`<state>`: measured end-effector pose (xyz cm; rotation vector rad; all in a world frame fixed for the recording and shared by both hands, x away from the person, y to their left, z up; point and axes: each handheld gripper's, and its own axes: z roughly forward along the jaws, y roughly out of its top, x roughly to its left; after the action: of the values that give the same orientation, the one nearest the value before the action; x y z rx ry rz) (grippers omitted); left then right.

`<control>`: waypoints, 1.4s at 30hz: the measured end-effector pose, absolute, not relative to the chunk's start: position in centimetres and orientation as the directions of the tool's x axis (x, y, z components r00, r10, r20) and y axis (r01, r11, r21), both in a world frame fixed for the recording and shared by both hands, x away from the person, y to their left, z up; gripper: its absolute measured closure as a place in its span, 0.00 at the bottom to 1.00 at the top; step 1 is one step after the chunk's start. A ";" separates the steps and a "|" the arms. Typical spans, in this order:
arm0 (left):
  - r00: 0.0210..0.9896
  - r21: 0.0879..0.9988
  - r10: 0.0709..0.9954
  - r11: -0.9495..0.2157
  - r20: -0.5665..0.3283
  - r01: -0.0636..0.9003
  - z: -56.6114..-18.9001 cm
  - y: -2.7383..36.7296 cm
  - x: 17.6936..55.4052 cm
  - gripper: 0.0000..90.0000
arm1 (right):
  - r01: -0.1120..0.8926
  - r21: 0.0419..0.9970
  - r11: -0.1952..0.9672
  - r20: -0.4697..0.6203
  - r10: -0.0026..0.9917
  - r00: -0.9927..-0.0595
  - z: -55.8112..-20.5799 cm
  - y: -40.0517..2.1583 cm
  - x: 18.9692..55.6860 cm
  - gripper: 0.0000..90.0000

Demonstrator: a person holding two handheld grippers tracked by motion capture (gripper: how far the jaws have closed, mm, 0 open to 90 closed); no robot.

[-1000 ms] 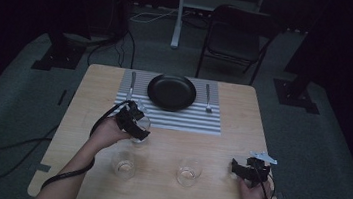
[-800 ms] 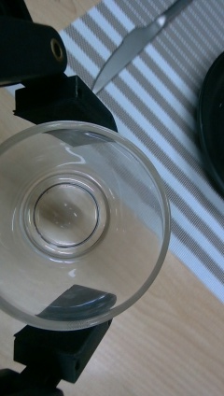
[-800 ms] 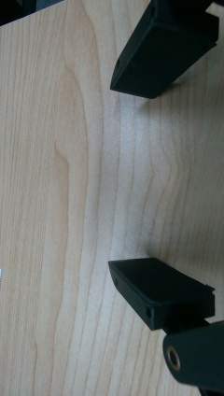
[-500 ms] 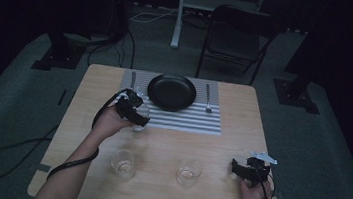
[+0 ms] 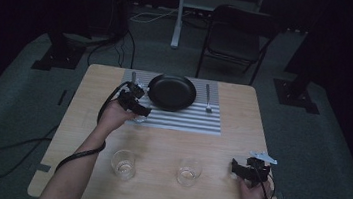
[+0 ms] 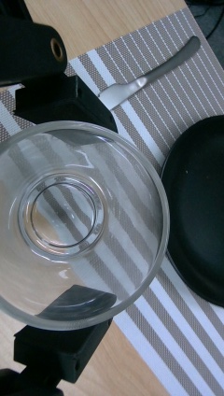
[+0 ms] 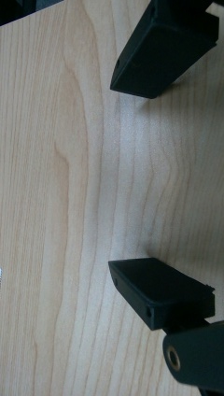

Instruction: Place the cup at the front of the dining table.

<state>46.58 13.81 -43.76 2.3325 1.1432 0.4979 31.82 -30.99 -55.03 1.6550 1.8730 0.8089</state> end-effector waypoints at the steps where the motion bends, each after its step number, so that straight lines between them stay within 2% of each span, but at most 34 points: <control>1: 0.578 0.573 0.809 -0.523 0.102 0.631 -43.8 13.9 46.8 0.20 | 0.689 0.721 0.080 0.012 0.992 -0.128 -55.0 -31.0 31.8 0.13; 5: 0.547 0.591 0.834 -0.477 0.071 0.651 -43.9 14.0 47.5 0.20 | 0.689 0.721 0.080 0.012 0.992 -0.128 -55.0 -31.0 31.8 0.13; 18: 0.500 0.579 0.863 -0.443 0.070 0.684 -45.1 14.0 49.9 0.20 | 0.689 0.720 0.080 0.013 0.992 -0.128 -55.0 -31.0 31.8 0.13; 21: 0.493 0.580 0.869 -0.425 0.047 0.695 -45.6 14.3 50.6 0.20 | 0.689 0.720 0.080 0.013 0.992 -0.128 -55.0 -31.0 31.8 0.13; 26: 0.481 0.581 0.874 -0.428 0.069 0.693 -46.0 14.3 51.0 0.20 | 0.689 0.721 0.079 0.013 0.992 -0.128 -55.0 -31.0 31.8 0.13; 29: 0.466 0.587 0.885 -0.385 0.016 0.712 -46.3 14.6 51.6 0.20 | 0.689 0.721 0.080 0.012 0.992 -0.128 -55.0 -31.0 31.8 0.13; 32: 0.465 0.588 0.884 -0.403 0.051 0.702 -46.8 14.5 51.7 0.20 | 0.688 0.721 0.080 0.012 0.992 -0.128 -55.0 -31.0 31.8 0.13; 34: 0.478 0.578 0.877 -0.413 0.043 0.704 -47.4 14.5 51.8 0.20 | 0.688 0.721 0.081 0.012 0.992 -0.129 -55.0 -31.0 31.8 0.13; 38: 0.500 0.637 0.863 -0.427 0.074 0.642 -48.1 14.5 51.3 0.20 | 0.688 0.721 0.081 0.012 0.992 -0.128 -55.0 -31.0 31.8 0.13; 42: 0.503 0.622 0.861 -0.437 0.078 0.650 -48.7 14.7 51.2 0.19 | 0.688 0.721 0.080 0.012 0.992 -0.128 -55.0 -31.0 31.8 0.13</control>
<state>51.25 14.68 -48.67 2.2242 1.2356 0.5296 31.81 -31.00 -55.03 1.6547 1.8728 0.8091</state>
